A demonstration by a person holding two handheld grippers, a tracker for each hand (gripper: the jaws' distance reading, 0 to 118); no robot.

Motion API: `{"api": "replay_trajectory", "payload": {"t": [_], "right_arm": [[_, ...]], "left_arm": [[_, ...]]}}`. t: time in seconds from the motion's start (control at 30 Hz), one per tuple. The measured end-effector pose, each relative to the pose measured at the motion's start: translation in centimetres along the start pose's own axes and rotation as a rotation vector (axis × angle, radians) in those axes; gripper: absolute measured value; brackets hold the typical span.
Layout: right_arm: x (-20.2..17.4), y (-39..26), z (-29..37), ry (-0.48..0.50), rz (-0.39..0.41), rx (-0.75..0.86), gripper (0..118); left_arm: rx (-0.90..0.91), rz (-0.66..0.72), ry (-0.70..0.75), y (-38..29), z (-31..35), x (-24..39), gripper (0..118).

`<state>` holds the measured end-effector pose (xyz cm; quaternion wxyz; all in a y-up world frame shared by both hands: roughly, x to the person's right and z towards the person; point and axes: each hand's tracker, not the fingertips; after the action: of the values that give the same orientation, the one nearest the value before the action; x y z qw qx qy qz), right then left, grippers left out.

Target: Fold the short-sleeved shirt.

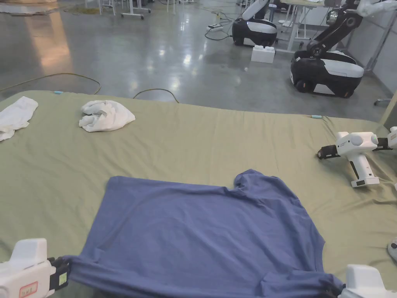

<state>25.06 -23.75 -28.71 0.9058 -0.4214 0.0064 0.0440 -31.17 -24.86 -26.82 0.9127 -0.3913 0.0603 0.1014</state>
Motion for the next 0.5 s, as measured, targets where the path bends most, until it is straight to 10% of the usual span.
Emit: {"api": "replay_trajectory", "payload": {"t": [0.5], "right_arm": [[0.6,8.5,-12.6,0.018,-0.066,-0.035,9]], "left_arm": [[-0.064,-0.024,0.039,7.9,-12.7,1.3,1]]}}
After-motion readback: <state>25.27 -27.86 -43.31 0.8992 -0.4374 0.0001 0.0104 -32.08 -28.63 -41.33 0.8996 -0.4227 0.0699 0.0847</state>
